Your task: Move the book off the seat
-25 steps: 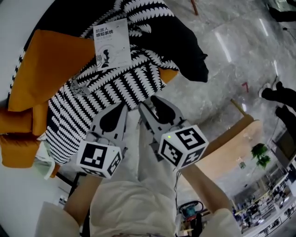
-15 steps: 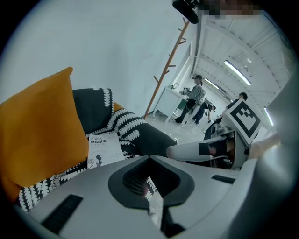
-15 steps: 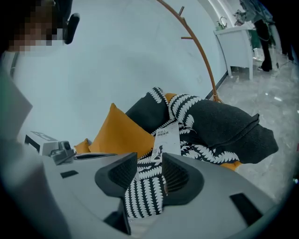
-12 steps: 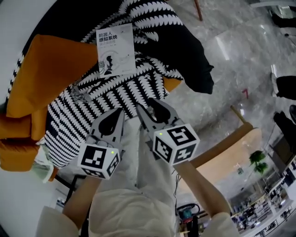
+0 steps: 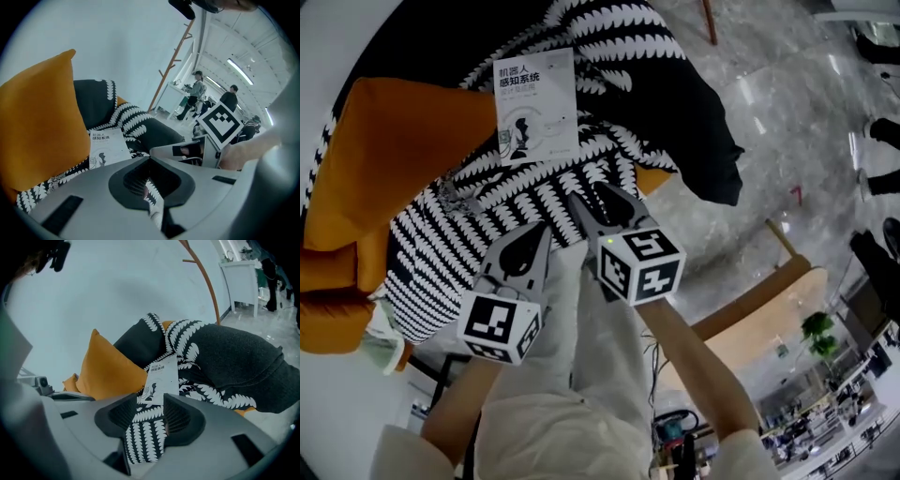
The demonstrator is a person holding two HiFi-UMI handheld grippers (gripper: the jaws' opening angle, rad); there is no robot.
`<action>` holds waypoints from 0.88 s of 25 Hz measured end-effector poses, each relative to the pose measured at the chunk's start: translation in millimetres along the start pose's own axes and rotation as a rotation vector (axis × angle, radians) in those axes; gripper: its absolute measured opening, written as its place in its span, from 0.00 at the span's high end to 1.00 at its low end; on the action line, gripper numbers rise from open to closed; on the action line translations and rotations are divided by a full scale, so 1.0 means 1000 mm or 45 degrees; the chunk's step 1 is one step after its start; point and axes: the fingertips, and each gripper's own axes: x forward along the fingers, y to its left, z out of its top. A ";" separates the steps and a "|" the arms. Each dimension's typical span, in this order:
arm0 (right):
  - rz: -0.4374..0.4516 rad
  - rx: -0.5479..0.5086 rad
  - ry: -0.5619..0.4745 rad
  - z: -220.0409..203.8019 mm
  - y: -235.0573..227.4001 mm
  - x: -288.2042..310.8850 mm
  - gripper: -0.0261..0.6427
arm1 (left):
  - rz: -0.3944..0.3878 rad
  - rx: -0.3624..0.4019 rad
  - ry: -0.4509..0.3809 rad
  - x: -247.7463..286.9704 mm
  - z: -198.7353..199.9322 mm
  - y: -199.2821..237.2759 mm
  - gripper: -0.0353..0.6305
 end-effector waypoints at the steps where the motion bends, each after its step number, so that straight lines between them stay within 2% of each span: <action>1: 0.001 0.013 -0.001 0.001 0.003 0.005 0.72 | 0.001 -0.002 0.001 -0.003 -0.001 0.005 0.93; 10: 0.001 0.061 0.024 -0.011 -0.009 0.045 0.72 | 0.010 -0.026 -0.004 0.015 -0.009 0.034 0.93; 15: -0.004 0.074 0.040 -0.007 -0.019 0.070 0.72 | 0.015 -0.014 -0.001 0.027 0.002 0.050 0.93; 22: 0.002 0.148 0.109 -0.033 -0.050 0.101 0.70 | 0.019 -0.025 0.042 0.040 -0.016 0.057 0.93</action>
